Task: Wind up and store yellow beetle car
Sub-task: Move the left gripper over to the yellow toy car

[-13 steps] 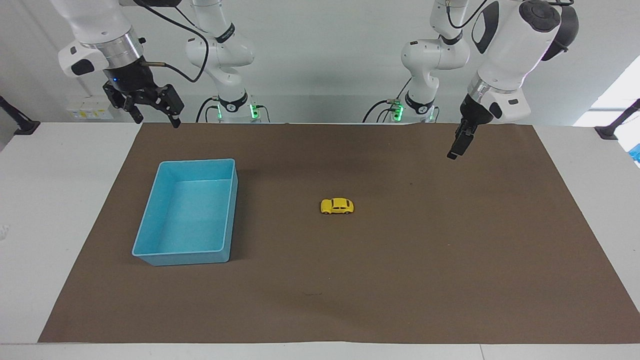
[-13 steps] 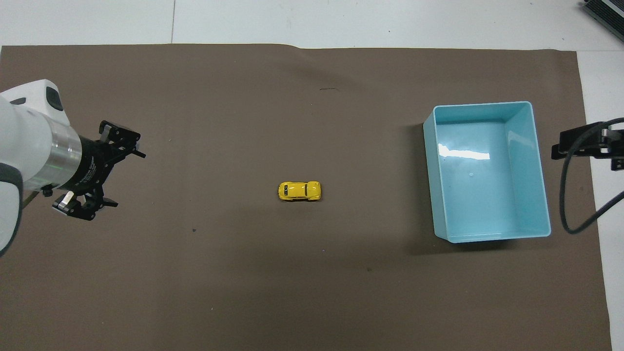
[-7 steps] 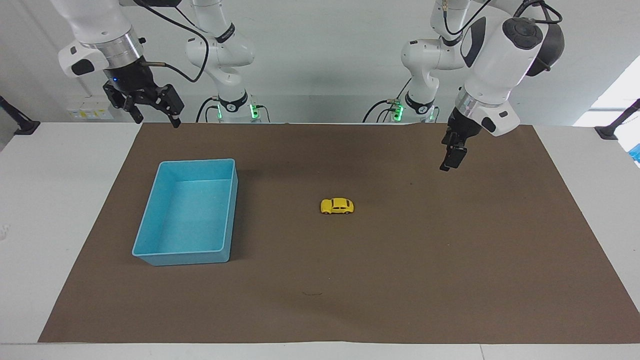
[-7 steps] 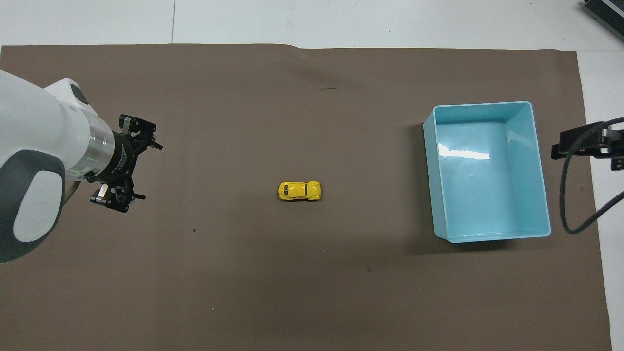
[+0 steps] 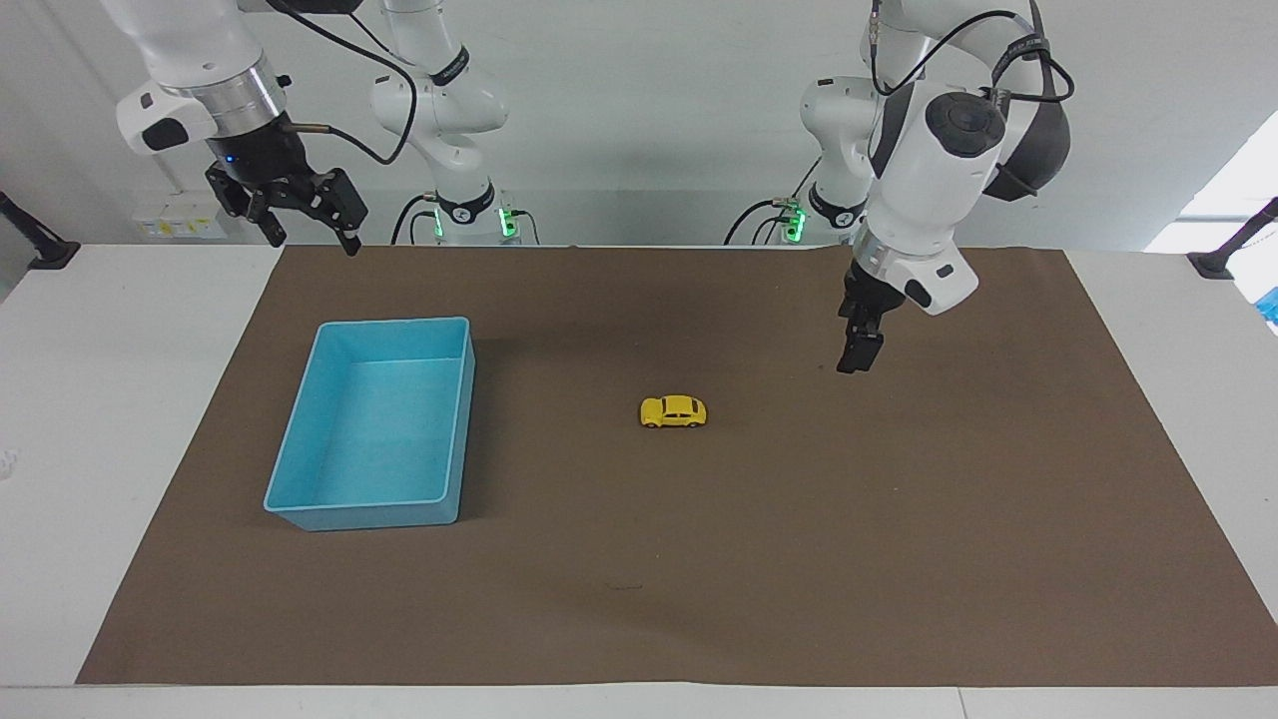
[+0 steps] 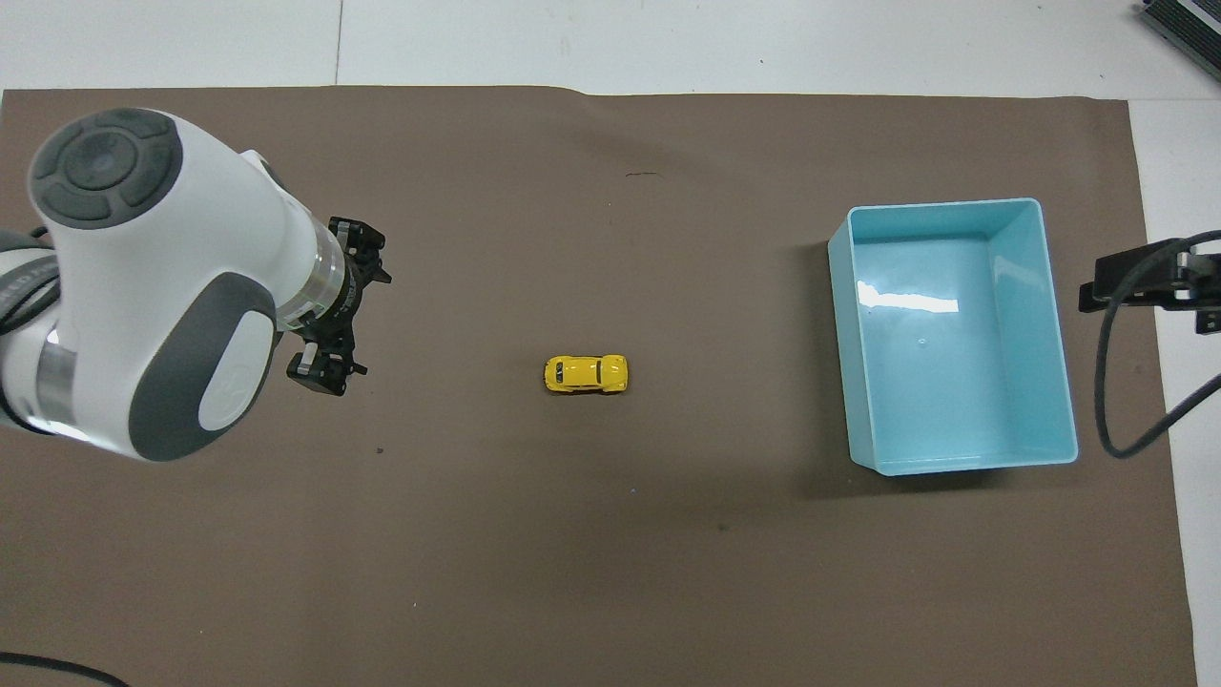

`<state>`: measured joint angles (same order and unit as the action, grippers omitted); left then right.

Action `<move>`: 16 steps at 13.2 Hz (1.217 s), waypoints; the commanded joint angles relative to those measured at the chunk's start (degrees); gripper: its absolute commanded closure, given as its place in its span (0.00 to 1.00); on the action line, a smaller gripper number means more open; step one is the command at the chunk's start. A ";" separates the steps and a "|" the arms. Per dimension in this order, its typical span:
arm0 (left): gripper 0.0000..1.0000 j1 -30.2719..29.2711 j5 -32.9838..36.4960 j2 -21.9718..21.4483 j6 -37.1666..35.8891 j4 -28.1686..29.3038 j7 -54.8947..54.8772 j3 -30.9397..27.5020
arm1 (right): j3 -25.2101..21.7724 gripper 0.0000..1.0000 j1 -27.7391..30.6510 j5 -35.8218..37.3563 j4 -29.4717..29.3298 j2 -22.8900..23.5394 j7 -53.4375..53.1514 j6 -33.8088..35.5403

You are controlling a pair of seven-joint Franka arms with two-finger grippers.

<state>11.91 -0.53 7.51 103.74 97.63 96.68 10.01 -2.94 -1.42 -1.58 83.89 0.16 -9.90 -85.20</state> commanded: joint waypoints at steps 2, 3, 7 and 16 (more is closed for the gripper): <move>0.00 4.96 1.77 4.79 1.36 -1.91 7.62 -0.70 | -0.13 0.00 -0.08 -0.70 0.66 -0.60 -0.83 0.03; 0.00 5.22 1.68 5.41 3.55 -1.48 9.90 -0.61 | -0.13 0.00 -0.08 -0.70 0.66 -0.60 -0.83 0.03; 0.00 8.65 1.33 9.62 8.30 -1.65 18.86 -0.61 | -0.13 0.00 -0.08 -0.70 0.57 -0.60 -0.83 0.03; 0.00 16.11 1.94 18.83 14.91 -5.85 30.40 -0.78 | -0.13 0.00 -0.08 -0.70 0.66 -0.60 -0.83 0.03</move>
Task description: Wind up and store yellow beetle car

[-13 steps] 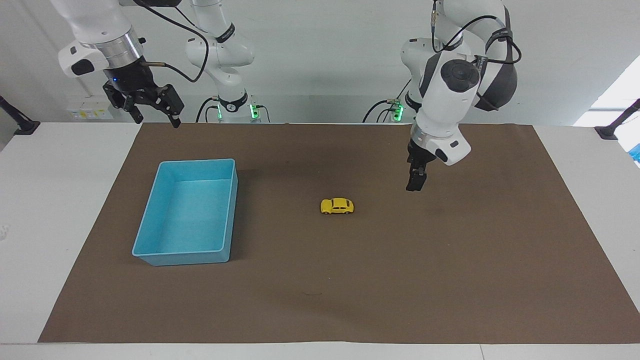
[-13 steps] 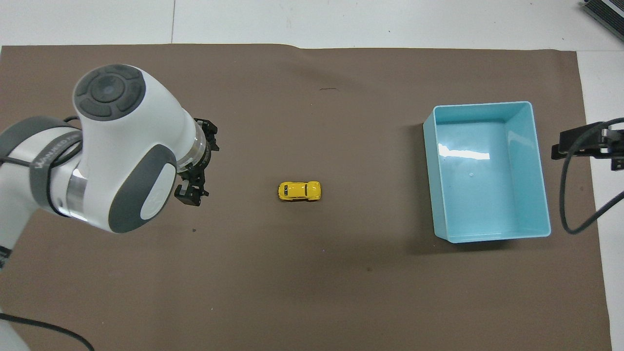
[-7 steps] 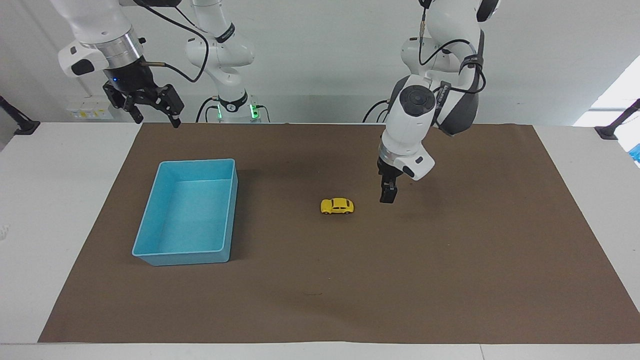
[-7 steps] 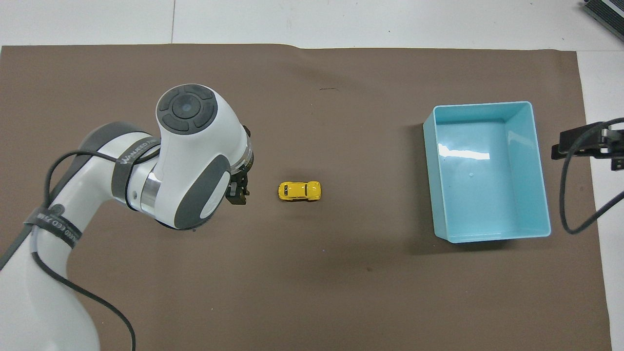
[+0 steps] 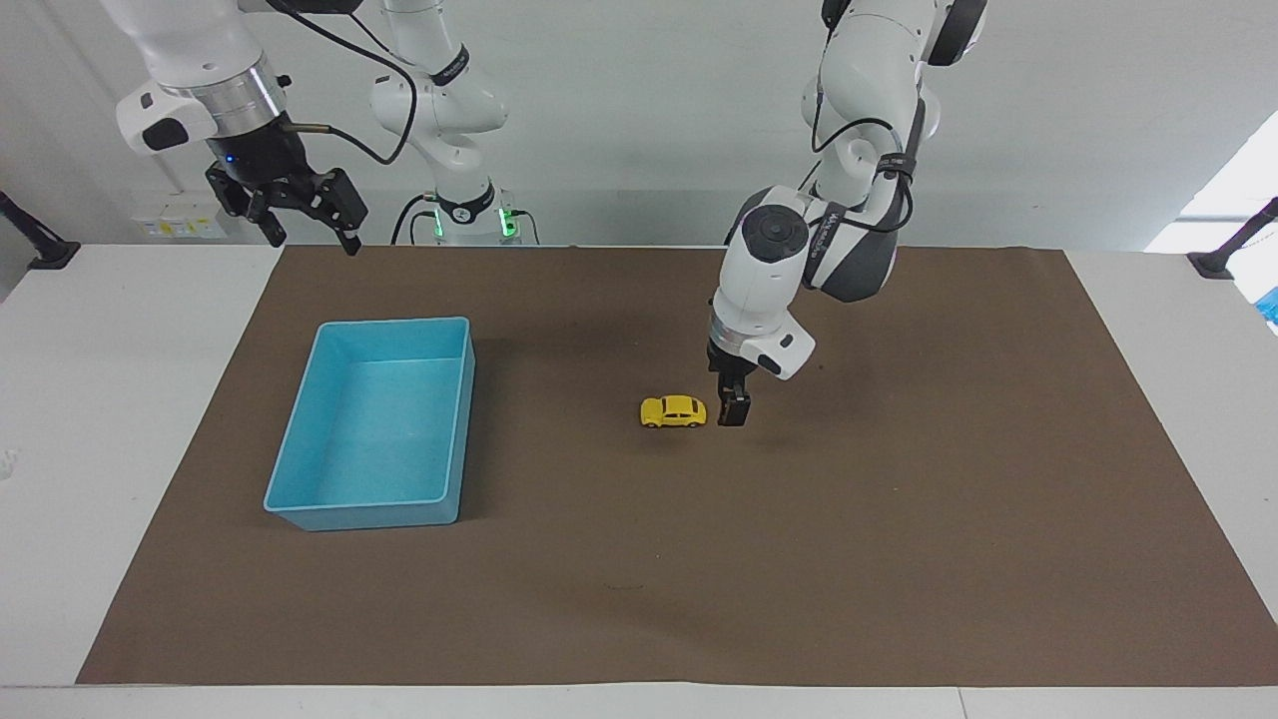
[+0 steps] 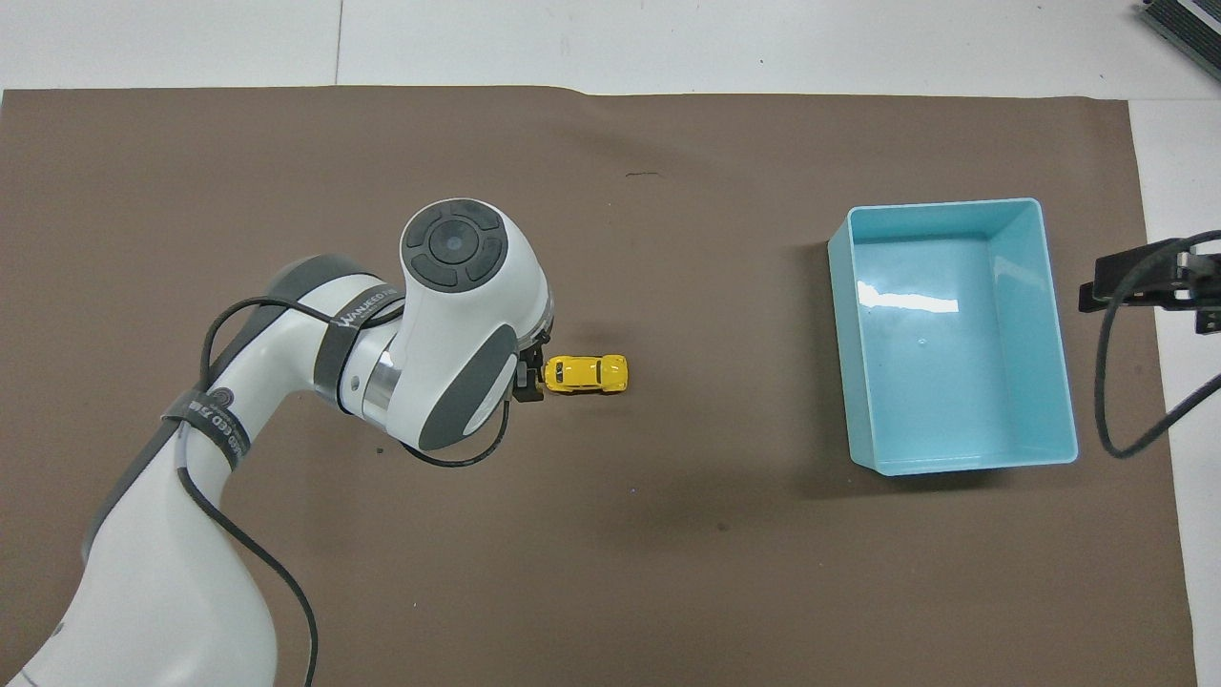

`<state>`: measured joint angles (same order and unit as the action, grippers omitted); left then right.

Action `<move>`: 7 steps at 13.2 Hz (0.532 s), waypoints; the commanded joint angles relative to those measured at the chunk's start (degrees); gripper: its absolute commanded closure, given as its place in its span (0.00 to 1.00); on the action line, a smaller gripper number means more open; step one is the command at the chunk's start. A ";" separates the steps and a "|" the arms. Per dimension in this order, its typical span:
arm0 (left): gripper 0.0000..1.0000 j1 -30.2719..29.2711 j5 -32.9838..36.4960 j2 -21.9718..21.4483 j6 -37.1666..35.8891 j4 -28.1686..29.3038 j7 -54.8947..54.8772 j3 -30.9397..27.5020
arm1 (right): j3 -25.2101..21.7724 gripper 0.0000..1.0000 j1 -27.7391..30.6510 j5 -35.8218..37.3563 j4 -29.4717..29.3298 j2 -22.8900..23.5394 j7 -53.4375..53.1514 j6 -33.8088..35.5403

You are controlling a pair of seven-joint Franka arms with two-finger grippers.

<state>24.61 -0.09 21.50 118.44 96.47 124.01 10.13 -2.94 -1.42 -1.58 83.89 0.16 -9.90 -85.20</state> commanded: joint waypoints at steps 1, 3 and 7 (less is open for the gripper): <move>0.00 4.47 2.80 6.70 0.21 -5.85 4.38 -0.90 | -0.13 0.00 -0.08 -0.70 0.66 -0.60 -0.83 0.03; 0.00 5.01 4.57 6.89 0.99 -5.42 5.80 -0.81 | -0.13 0.00 -0.08 -0.70 0.66 -0.60 -0.83 0.03; 0.00 4.92 4.66 7.24 5.20 -2.27 6.15 -0.81 | -0.13 0.00 -0.08 -0.70 0.66 -0.60 -0.83 0.03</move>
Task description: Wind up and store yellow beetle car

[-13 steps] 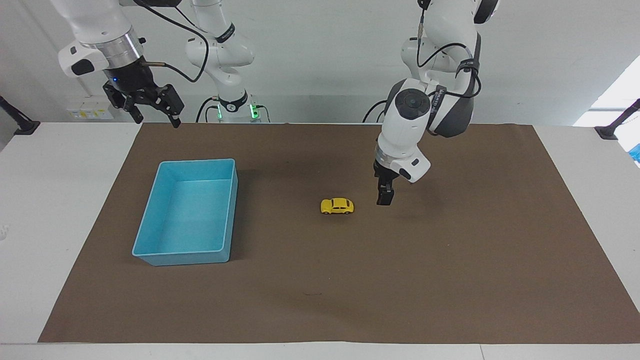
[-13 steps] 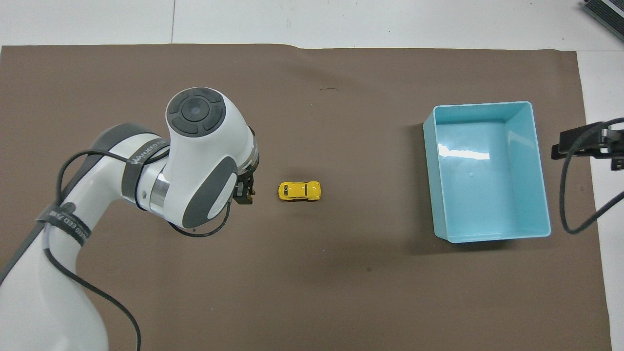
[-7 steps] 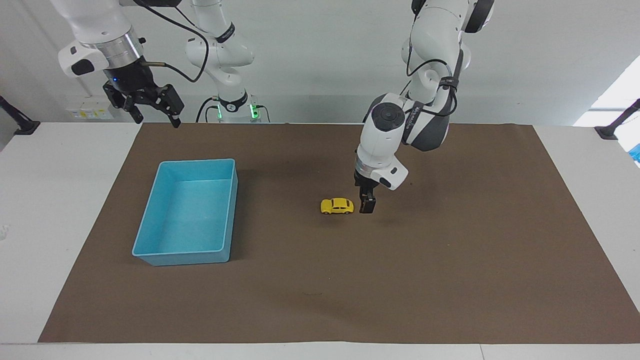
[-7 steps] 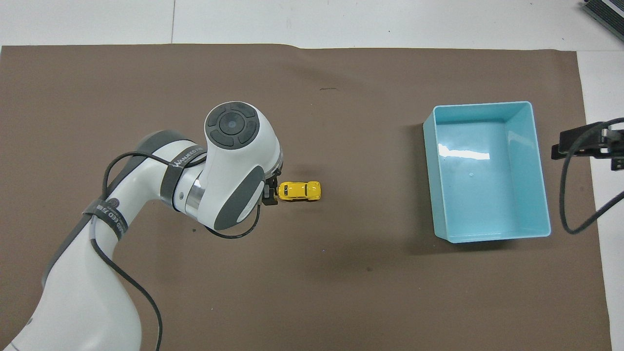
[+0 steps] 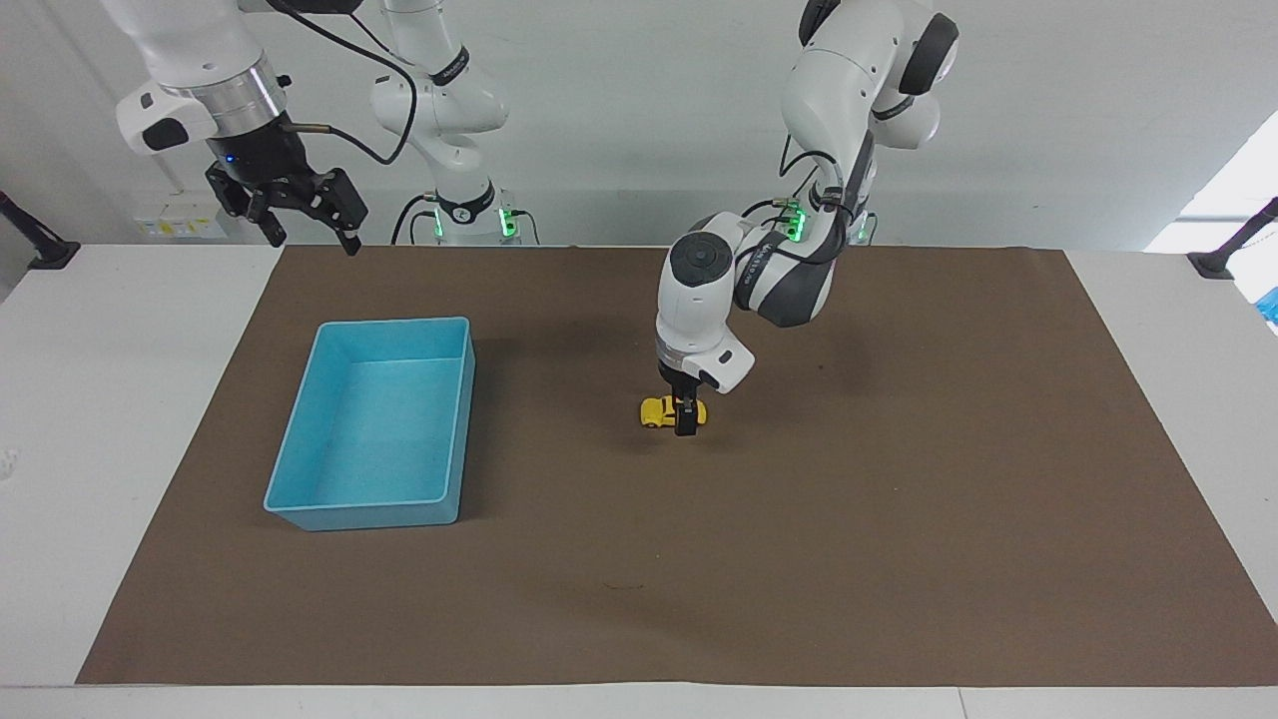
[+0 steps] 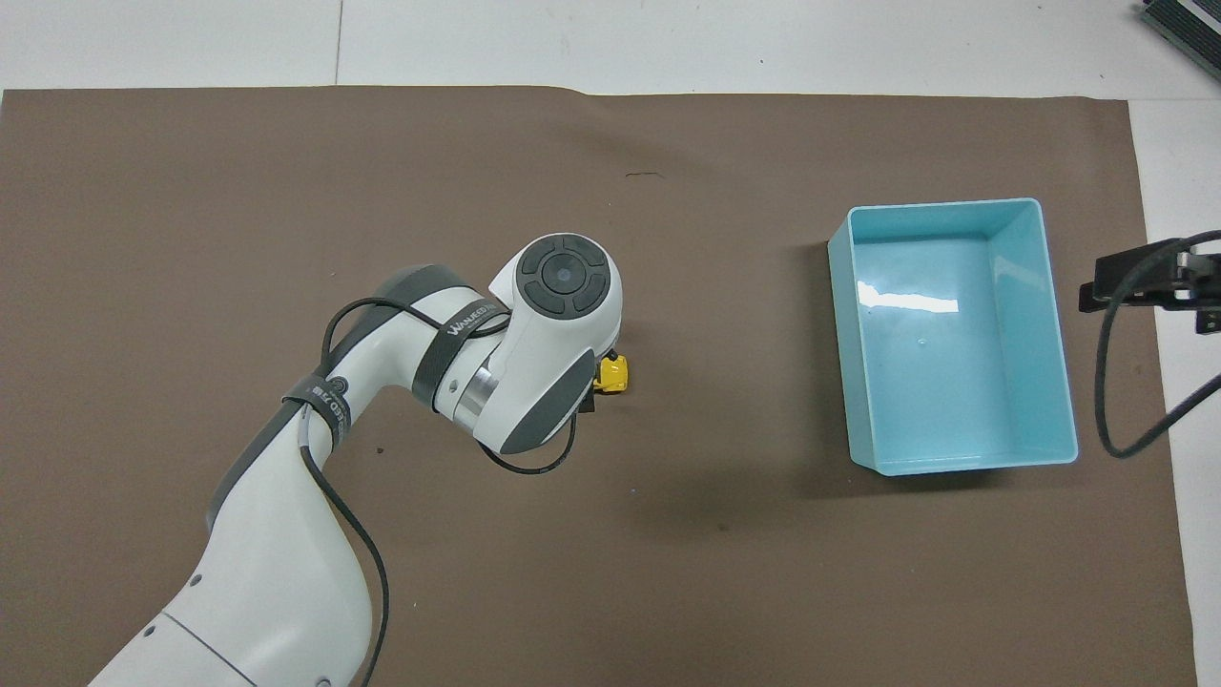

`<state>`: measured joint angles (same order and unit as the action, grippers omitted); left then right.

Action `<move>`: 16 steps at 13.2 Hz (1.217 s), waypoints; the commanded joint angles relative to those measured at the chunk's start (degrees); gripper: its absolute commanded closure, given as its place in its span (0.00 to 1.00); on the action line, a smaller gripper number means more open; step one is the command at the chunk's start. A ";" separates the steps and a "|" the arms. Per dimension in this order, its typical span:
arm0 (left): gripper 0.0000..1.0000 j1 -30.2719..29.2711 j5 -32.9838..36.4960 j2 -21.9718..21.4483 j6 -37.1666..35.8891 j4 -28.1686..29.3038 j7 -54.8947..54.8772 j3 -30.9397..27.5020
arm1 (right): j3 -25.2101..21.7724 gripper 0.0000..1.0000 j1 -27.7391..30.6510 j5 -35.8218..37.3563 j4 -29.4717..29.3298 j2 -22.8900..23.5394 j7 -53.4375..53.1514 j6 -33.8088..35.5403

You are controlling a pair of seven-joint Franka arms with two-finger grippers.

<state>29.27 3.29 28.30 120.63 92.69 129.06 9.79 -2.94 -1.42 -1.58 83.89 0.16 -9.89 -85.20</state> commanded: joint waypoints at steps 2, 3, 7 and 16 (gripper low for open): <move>0.00 0.53 1.19 0.61 3.82 2.14 1.10 -0.47 | -0.13 0.00 -0.08 -0.70 0.66 -0.60 -0.83 0.03; 0.00 0.62 1.19 0.61 4.34 2.49 1.36 -0.47 | -0.13 0.00 -0.08 -0.70 0.57 -0.60 -0.83 0.03; 0.03 0.53 1.19 0.53 5.75 4.34 2.51 -0.38 | -0.13 0.00 -0.08 -0.70 0.66 -0.60 -0.83 0.03; 0.79 0.53 1.28 0.00 7.95 6.88 1.19 -0.30 | -0.13 0.00 -0.08 -0.70 0.57 -0.60 -0.83 0.03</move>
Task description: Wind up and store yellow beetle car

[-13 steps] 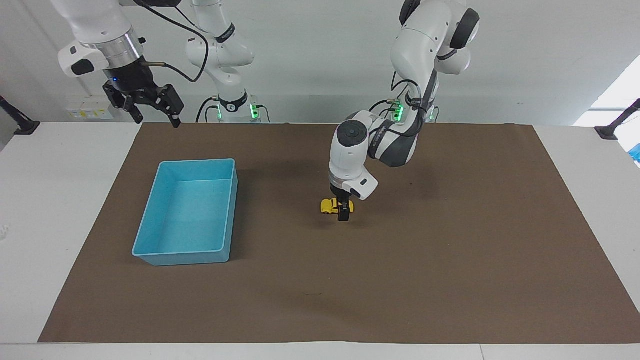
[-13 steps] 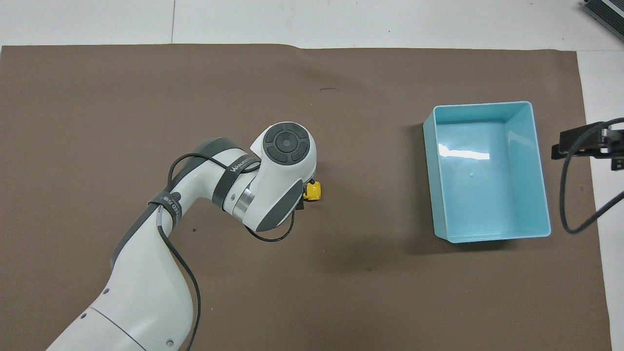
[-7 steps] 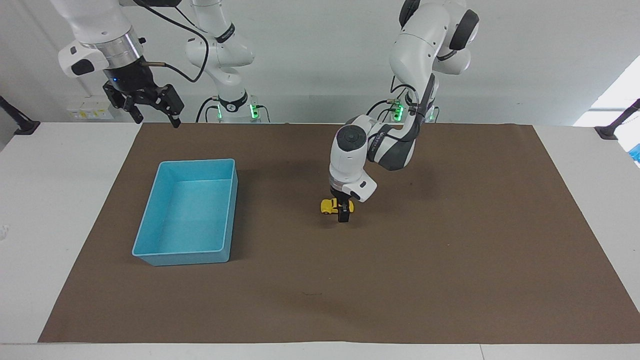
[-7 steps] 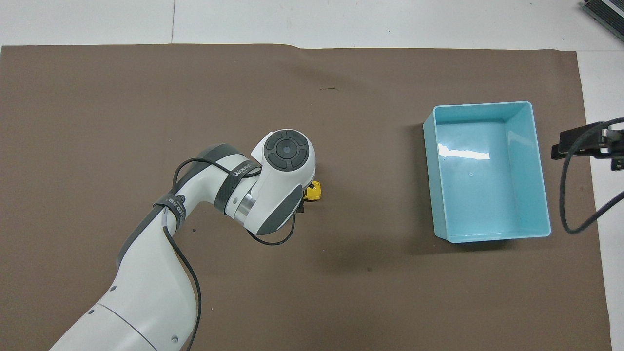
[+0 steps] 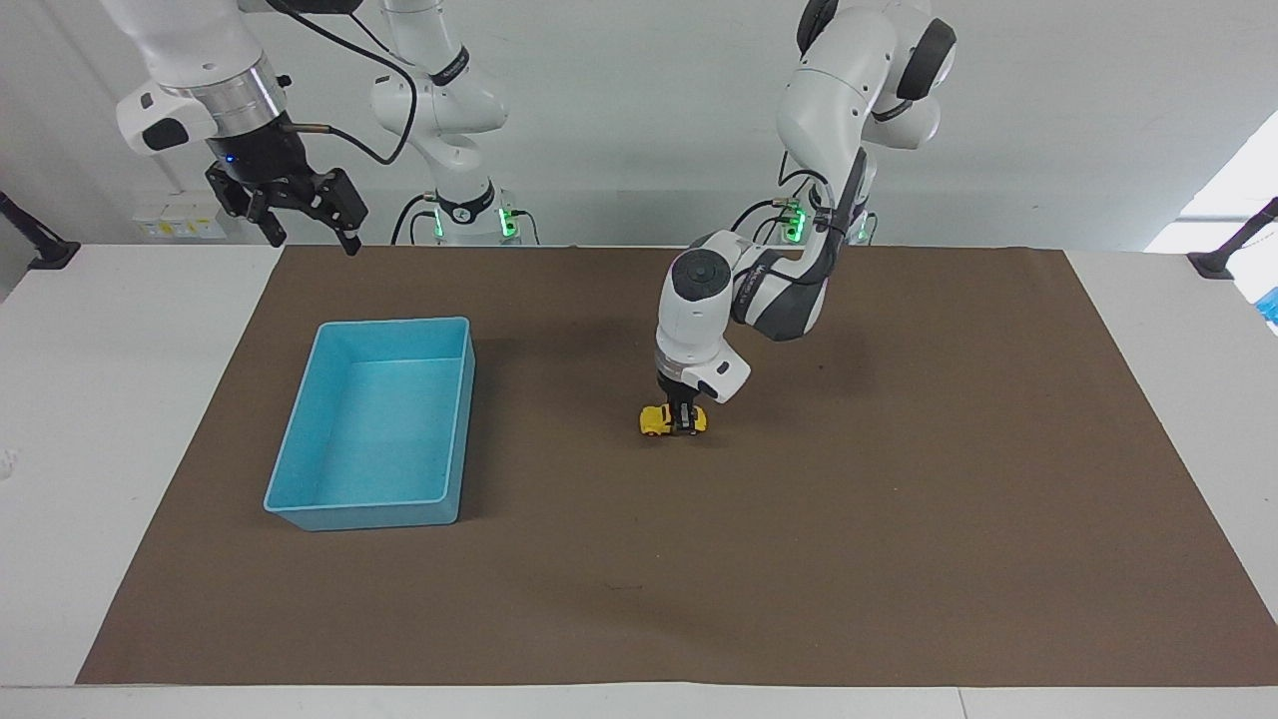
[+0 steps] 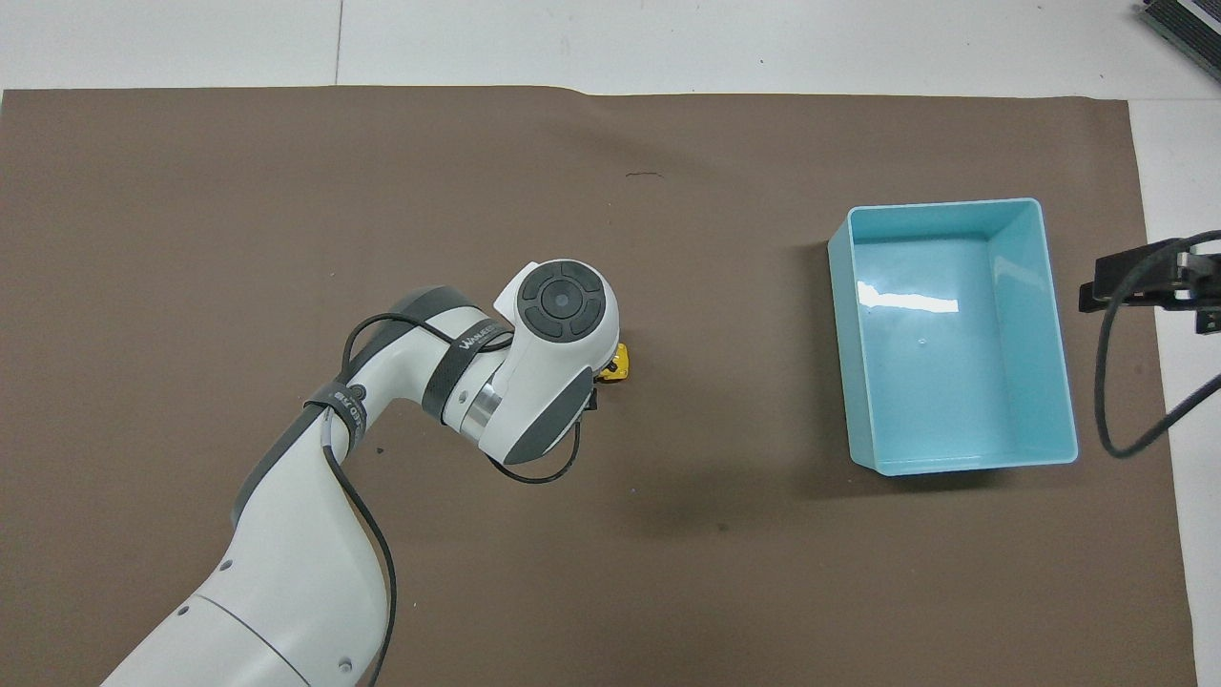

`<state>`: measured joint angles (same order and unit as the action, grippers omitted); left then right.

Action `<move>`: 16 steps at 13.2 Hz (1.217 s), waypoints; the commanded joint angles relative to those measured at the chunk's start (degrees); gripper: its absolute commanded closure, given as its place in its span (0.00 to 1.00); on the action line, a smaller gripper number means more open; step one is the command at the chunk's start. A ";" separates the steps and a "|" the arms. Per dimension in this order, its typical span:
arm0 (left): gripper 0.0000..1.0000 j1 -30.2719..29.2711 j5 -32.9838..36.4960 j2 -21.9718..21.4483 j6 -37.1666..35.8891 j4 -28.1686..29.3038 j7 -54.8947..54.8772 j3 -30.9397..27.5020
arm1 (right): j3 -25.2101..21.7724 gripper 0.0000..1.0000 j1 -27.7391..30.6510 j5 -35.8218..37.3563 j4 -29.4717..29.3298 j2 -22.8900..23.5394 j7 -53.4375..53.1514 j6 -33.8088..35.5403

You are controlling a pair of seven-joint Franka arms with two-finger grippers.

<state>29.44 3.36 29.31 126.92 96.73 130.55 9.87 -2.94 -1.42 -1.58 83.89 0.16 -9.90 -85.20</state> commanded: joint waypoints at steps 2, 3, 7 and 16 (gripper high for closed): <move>0.79 -0.35 1.21 -1.36 1.66 3.81 -1.17 -0.47 | -0.13 0.00 -0.08 -0.70 0.57 -0.60 -0.83 0.03; 0.78 -0.87 1.21 -1.54 1.66 4.68 -1.52 -0.47 | -0.13 0.00 -0.08 -0.70 0.66 -0.60 -0.83 0.03; 0.77 -5.09 1.21 -1.63 1.40 5.57 -3.98 -0.73 | -0.13 0.00 -0.08 -0.70 0.66 -0.60 -0.83 0.03; 0.70 -10.72 3.23 -2.24 0.96 8.30 -8.55 -1.08 | -0.13 0.00 -0.08 -0.70 0.66 -0.60 -0.83 0.03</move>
<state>19.80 3.45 24.18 124.83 104.00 122.61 9.67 -2.94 -1.42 -1.58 83.89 0.16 -9.89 -85.20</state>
